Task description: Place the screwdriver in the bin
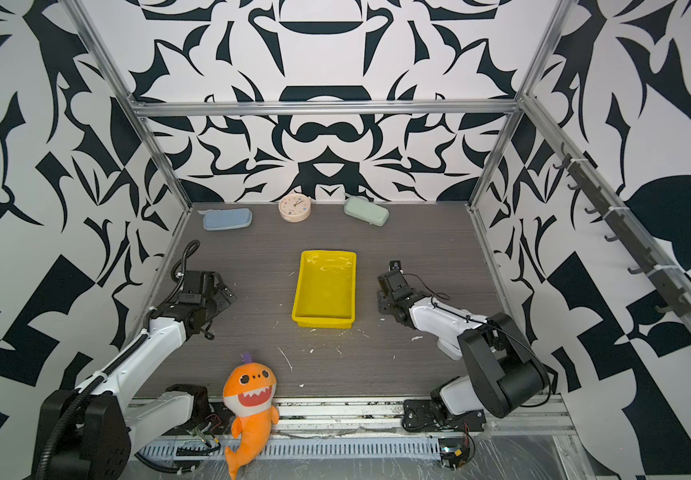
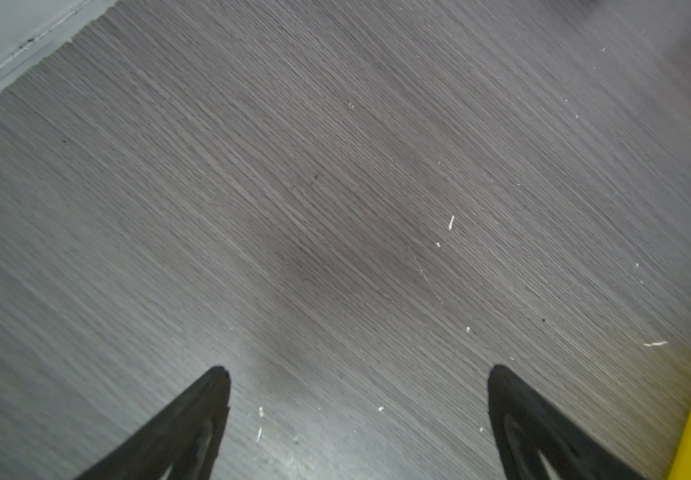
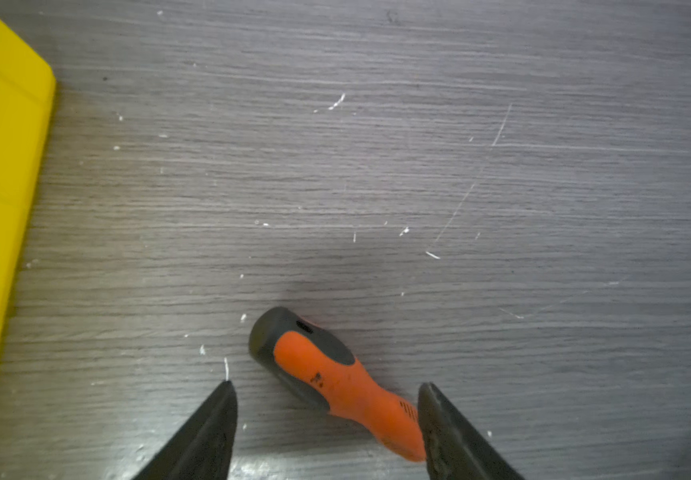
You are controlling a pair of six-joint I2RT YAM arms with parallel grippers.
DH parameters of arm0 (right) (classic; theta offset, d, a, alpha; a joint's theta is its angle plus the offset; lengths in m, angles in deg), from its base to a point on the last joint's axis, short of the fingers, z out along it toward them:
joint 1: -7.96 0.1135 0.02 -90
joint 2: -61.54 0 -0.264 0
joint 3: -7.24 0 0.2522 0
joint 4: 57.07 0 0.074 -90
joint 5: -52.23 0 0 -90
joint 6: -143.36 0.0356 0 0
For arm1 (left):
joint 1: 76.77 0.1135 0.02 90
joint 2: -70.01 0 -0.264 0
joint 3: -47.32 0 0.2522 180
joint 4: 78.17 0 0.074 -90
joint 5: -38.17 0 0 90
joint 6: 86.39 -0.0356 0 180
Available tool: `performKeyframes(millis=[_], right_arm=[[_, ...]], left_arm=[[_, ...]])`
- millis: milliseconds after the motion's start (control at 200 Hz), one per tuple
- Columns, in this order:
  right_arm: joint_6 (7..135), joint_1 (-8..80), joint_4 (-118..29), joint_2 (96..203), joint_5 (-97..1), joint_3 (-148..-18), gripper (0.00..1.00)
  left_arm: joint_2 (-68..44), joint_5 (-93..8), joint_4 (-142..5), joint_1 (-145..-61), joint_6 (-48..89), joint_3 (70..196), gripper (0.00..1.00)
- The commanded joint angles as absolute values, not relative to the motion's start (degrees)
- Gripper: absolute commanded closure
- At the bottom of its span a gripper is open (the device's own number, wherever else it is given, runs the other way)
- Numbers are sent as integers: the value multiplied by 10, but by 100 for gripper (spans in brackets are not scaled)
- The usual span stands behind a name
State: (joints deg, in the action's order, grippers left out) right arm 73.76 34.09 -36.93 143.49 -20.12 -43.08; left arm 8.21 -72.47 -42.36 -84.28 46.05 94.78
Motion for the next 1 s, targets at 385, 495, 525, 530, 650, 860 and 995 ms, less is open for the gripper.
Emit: performKeyframes(millis=[385, 495, 525, 530, 650, 860, 995], right_arm=[[754, 339, -322, 1493, -174, -489, 39], [758, 339, -318, 1494, -167, -490, 46], [759, 339, -317, 1495, -166, -490, 49], [759, 339, -317, 1495, -166, -490, 49], [760, 338, -318, 1494, -163, -490, 58], [762, 337, -314, 1497, -161, -493, 73], [763, 337, -314, 1497, -161, -493, 78]], left_arm=[[272, -758, -428, -842, 495, 874, 1], [266, -773, -417, -842, 502, 878, 1], [265, -776, -417, -842, 503, 879, 0], [266, -776, -417, -842, 504, 878, 1], [270, -778, -418, -842, 505, 875, 1], [275, -769, -432, -842, 503, 868, 0], [266, -768, -435, -842, 505, 870, 0]])
